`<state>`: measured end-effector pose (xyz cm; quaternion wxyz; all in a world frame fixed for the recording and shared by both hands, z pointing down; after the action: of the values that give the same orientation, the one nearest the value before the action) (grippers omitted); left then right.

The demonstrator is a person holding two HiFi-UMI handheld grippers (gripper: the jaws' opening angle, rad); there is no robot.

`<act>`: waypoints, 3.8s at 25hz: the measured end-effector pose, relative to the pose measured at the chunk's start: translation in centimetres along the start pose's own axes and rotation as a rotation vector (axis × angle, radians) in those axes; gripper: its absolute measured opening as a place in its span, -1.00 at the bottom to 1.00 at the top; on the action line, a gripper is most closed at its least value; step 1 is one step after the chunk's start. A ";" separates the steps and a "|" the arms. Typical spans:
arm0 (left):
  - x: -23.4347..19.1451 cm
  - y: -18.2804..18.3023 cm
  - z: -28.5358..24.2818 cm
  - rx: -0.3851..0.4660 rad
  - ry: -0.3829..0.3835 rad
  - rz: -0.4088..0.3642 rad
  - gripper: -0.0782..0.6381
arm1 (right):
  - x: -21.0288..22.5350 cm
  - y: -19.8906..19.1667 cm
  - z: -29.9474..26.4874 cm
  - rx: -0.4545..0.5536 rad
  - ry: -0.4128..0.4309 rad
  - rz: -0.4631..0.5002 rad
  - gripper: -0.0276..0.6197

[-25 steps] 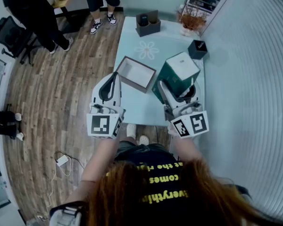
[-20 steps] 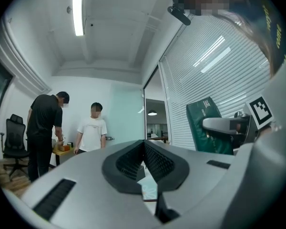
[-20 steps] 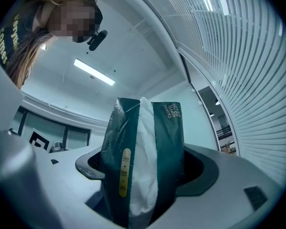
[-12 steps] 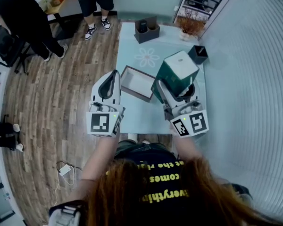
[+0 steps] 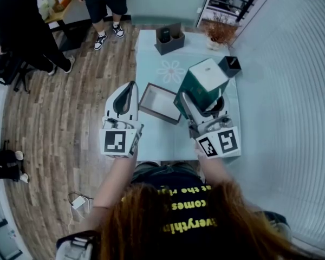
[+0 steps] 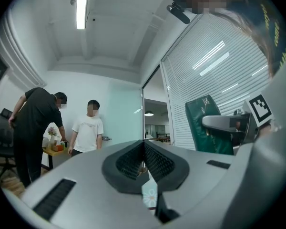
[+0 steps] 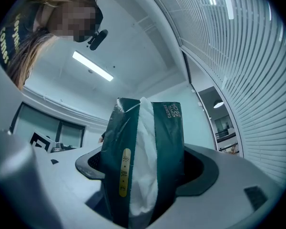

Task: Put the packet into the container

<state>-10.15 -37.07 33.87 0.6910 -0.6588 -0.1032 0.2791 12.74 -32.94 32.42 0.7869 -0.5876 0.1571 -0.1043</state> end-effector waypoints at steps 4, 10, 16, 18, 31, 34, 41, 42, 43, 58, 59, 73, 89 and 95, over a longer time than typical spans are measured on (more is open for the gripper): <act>-0.9 -0.3 -0.1 -0.015 0.016 -0.004 -0.78 | -0.1 -0.6 -0.7 -0.006 0.006 -0.008 0.33; -1.9 -1.0 0.5 -0.008 0.016 -0.006 -0.78 | -0.9 -1.0 -1.0 -0.019 0.011 -0.016 0.33; -1.0 -1.5 0.1 -0.040 0.029 0.007 -0.78 | 0.1 -1.6 -0.4 -0.034 0.006 -0.031 0.33; -0.8 -1.6 0.1 -0.040 0.028 -0.003 -0.78 | 0.3 -1.7 -0.4 -0.039 0.010 -0.035 0.33; 2.8 -2.4 -3.0 -0.018 0.069 -0.004 -0.78 | 5.4 -2.3 0.1 -0.034 0.053 -0.061 0.33; 3.9 -2.6 -3.8 -0.001 0.065 -0.023 -0.78 | 6.6 -2.3 0.3 -0.030 0.070 -0.068 0.33; 5.0 -2.8 -4.3 -0.024 0.127 -0.018 -0.78 | 8.1 -3.4 0.8 -0.043 0.096 -0.092 0.33; 5.1 -3.1 -4.2 -0.023 0.123 -0.013 -0.78 | 8.2 -3.7 0.9 -0.049 0.101 -0.097 0.33; 5.1 -3.4 -4.1 -0.020 0.115 -0.009 -0.78 | 8.2 -3.9 0.9 -0.055 0.104 -0.101 0.33; 1.9 -3.1 -2.9 -0.044 0.152 -0.009 -0.78 | 5.1 -6.3 -2.6 -0.169 0.282 -0.160 0.33; 1.7 -3.1 -2.9 -0.039 0.151 -0.009 -0.78 | 4.7 -6.8 -3.1 -0.191 0.313 -0.157 0.33; -1.8 -2.8 -2.0 -0.044 0.184 -0.012 -0.78 | -3.0 -18.0 -6.5 -0.636 0.738 0.136 0.34; -3.4 -3.5 -0.1 -0.058 0.234 0.017 -0.78 | -6.5 -26.3 -5.6 -1.040 0.938 0.305 0.34; -3.1 -3.3 -0.2 -0.049 0.233 0.008 -0.78 | -6.4 -26.6 -5.7 -1.036 0.928 0.263 0.36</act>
<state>-11.81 -38.76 37.72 0.6809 -0.7038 -0.0263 0.2009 5.27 -43.41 57.17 0.2638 -0.7574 0.5755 -0.1598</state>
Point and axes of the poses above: the fingertips, and each gripper's own axes: z backward along the fingers, x to its right, y out of its top, the point moved 7 cm from there along z, backward along the fingers, and after that the axes turned 12 degrees about z, right-handed, at the moved point
